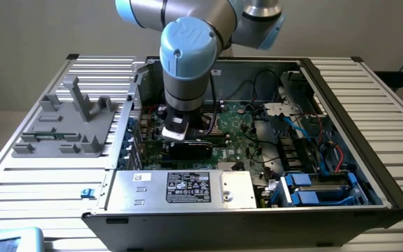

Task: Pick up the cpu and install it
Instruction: 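Install the second cpu locking lever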

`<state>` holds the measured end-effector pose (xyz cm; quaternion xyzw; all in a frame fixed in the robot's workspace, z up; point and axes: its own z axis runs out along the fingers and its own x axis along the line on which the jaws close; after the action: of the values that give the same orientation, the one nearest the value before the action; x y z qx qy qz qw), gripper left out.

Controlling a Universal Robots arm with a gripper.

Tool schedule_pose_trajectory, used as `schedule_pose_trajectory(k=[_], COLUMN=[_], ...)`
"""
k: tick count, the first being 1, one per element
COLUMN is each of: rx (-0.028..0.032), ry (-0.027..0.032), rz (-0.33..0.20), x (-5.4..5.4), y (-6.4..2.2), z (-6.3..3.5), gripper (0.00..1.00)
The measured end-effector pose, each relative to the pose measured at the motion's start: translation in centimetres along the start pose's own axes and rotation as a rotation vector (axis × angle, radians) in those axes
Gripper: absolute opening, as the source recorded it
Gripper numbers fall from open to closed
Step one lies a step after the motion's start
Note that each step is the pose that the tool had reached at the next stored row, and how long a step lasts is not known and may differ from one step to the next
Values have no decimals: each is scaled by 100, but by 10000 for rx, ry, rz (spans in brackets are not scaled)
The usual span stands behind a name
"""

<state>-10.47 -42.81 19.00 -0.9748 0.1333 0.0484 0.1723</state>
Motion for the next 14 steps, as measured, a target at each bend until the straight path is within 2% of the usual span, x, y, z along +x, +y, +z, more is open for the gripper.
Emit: schedule_pose_trajectory(k=[9,14], rx=[-3,-9], ry=[1,-11], rz=[0,-29], x=[3,-27], y=[16,-53], z=[-21,-223], gripper=[11,11])
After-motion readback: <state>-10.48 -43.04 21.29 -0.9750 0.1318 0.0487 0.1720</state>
